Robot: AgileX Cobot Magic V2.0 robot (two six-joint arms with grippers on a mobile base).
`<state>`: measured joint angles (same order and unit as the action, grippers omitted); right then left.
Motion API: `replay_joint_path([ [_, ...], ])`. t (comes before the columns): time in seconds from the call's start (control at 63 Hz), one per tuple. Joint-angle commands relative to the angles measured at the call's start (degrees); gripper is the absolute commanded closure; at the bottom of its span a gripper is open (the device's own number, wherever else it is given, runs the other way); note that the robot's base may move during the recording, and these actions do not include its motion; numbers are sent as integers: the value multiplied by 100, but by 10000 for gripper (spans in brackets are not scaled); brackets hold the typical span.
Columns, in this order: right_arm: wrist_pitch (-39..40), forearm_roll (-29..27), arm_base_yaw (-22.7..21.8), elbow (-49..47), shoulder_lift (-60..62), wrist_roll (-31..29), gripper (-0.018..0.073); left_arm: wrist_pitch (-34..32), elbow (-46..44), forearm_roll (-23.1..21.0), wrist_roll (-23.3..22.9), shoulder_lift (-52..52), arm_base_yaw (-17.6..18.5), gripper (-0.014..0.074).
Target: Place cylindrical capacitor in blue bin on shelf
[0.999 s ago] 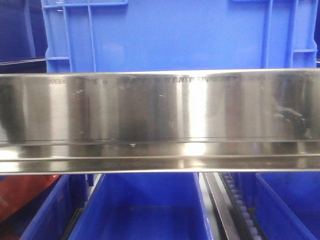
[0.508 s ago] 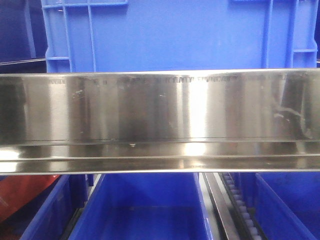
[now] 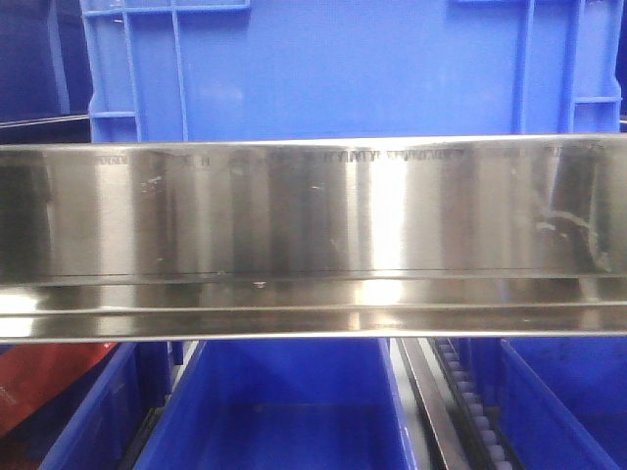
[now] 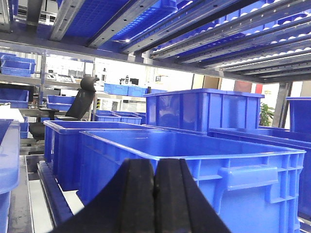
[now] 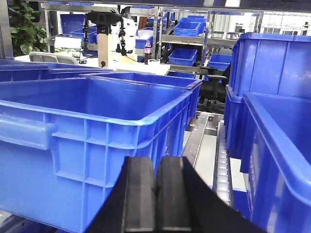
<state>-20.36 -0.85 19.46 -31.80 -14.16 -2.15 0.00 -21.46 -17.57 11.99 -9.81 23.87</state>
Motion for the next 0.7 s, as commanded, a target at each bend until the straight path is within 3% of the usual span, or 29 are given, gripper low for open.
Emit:
replay_joint_path([
  [0.0, 144, 85, -49, 102, 86, -36, 727, -34, 14, -30, -31, 46, -24, 708],
  [0.127, 259, 215, -103, 679, 397, -12, 727, -34, 14, -30, -31, 46, -24, 708],
  [0.27, 437, 644, -495, 1580, 1003, 891, 727, -34, 14, -30, -31, 46, -24, 708],
  [0.412, 1100, 669, -973, 2433, 1416, 874, 727, -34, 14, -30, -31, 46, -24, 708],
  [0.571, 1942, 608, -1192, 3124, 1416, 839, 727, 0, 14, -30, -31, 54, -24, 708],
  [0.682, 2089, 284, -1286, 3180, 1416, 434, 727, 0, 14, -30, -31, 54, -24, 708],
])
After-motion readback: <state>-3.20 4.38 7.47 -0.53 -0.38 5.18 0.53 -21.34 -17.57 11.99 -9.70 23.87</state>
